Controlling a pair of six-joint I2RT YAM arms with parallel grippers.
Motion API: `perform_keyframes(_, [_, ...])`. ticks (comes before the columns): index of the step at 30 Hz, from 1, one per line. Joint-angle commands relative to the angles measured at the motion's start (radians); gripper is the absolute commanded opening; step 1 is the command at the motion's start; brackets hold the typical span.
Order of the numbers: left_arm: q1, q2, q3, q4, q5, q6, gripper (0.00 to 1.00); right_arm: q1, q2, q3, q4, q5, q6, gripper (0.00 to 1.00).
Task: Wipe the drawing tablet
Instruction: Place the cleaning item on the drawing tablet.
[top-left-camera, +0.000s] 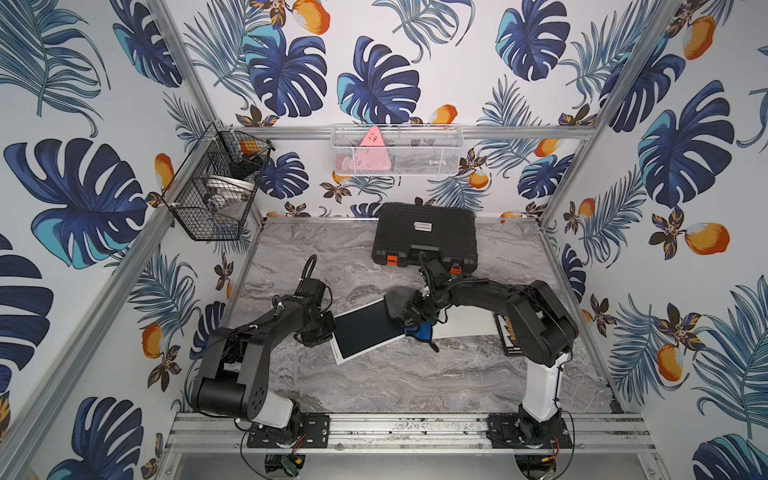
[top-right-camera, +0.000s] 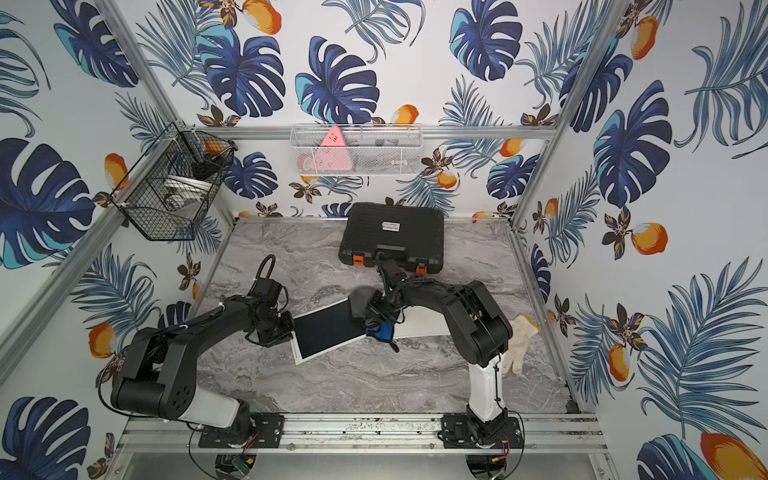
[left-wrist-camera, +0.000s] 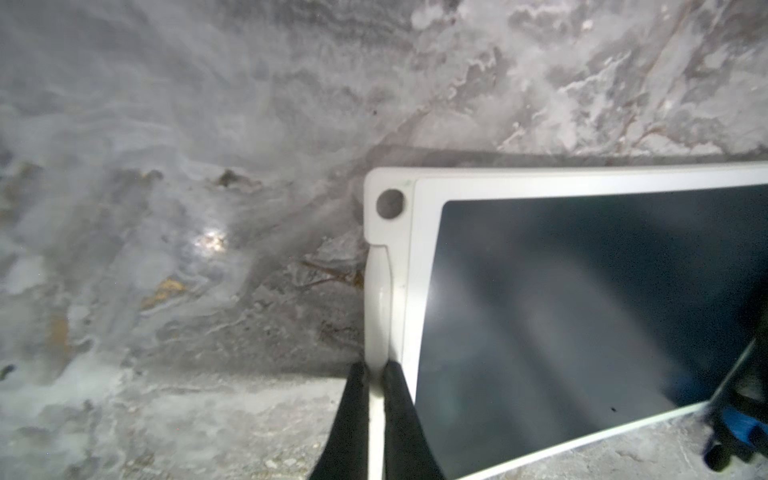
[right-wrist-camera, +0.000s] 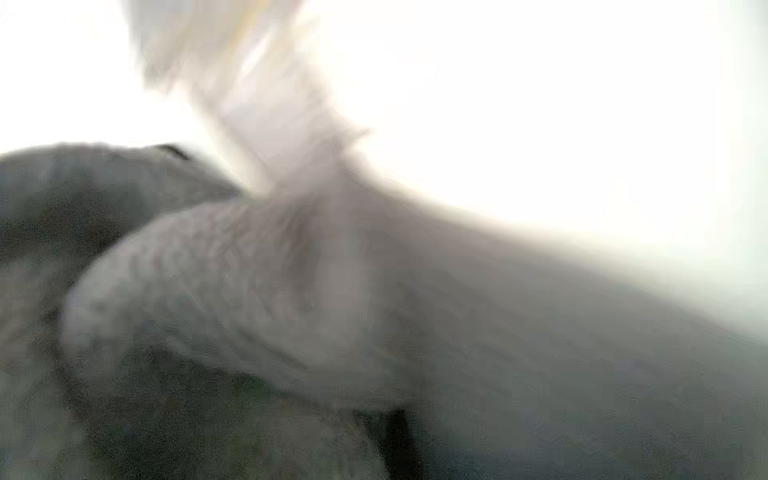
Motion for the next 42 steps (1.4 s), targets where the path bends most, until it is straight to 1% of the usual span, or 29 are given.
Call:
perform_keyframes(1, [0.004, 0.024, -0.017, -0.055, -0.110, -0.008, 0.09, -0.060, -0.080, -0.019, -0.189, 0.139, -0.128, 0.00])
perform_keyframes(4, [0.005, 0.024, 0.001, -0.061, -0.094, -0.002, 0.10, -0.141, -0.163, -0.023, -0.256, 0.186, -0.197, 0.00])
perform_keyframes(7, [0.004, 0.022, 0.018, -0.067, -0.078, 0.006, 0.10, -0.209, -0.205, -0.014, -0.325, 0.229, -0.267, 0.01])
perform_keyframes(12, [0.004, 0.015, 0.023, -0.065, -0.067, 0.011, 0.11, -0.290, -0.240, 0.002, -0.392, 0.263, -0.336, 0.14])
perform_keyframes(13, [0.005, 0.015, 0.022, -0.063, -0.065, 0.011, 0.11, -0.297, -0.243, 0.011, -0.406, 0.275, -0.346, 0.17])
perform_keyframes(15, [0.004, 0.017, 0.018, -0.056, -0.058, 0.009, 0.13, -0.301, -0.247, 0.025, -0.431, 0.301, -0.357, 0.33])
perform_keyframes(16, [0.004, 0.014, 0.016, -0.053, -0.053, 0.008, 0.14, -0.301, -0.249, 0.029, -0.439, 0.306, -0.360, 0.42])
perform_keyframes(19, [0.004, 0.008, 0.014, -0.050, -0.039, 0.004, 0.16, -0.299, -0.272, 0.042, -0.455, 0.332, -0.364, 0.57])
perform_keyframes(21, [0.005, 0.002, 0.019, -0.055, -0.031, 0.004, 0.18, -0.298, -0.298, 0.049, -0.459, 0.345, -0.363, 0.61])
perform_keyframes(24, [0.004, -0.003, 0.034, -0.067, -0.017, 0.010, 0.24, -0.284, -0.342, 0.068, -0.466, 0.364, -0.381, 0.67])
perform_keyframes(27, [0.004, -0.014, 0.049, -0.077, -0.002, 0.009, 0.36, -0.255, -0.360, 0.094, -0.496, 0.408, -0.401, 0.70])
perform_keyframes(29, [0.004, -0.024, 0.063, -0.089, 0.007, 0.010, 0.44, -0.252, -0.376, 0.092, -0.513, 0.465, -0.391, 0.70])
perform_keyframes(30, [0.004, -0.031, 0.070, -0.095, 0.010, 0.012, 0.48, -0.256, -0.395, 0.078, -0.523, 0.522, -0.369, 0.69])
perform_keyframes(31, [0.004, -0.038, 0.079, -0.105, 0.011, 0.015, 0.50, -0.270, -0.422, 0.061, -0.536, 0.606, -0.338, 0.69])
perform_keyframes(32, [0.004, -0.044, 0.085, -0.111, 0.013, 0.016, 0.52, -0.293, -0.445, 0.043, -0.551, 0.670, -0.308, 0.69])
perform_keyframes(33, [0.004, -0.050, 0.092, -0.118, 0.017, 0.015, 0.55, -0.343, -0.475, 0.015, -0.553, 0.695, -0.284, 0.70])
perform_keyframes(36, [0.004, -0.061, 0.102, -0.125, 0.033, 0.013, 0.61, -0.532, -0.542, -0.094, -0.524, 0.665, -0.259, 0.73])
perform_keyframes(39, [0.003, -0.062, 0.108, -0.128, 0.050, 0.010, 0.64, -0.606, -0.504, -0.110, -0.540, 0.738, -0.260, 0.77])
perform_keyframes(42, [0.003, -0.063, 0.113, -0.132, 0.056, 0.016, 0.66, -0.720, -0.470, -0.130, -0.524, 0.779, -0.234, 0.80])
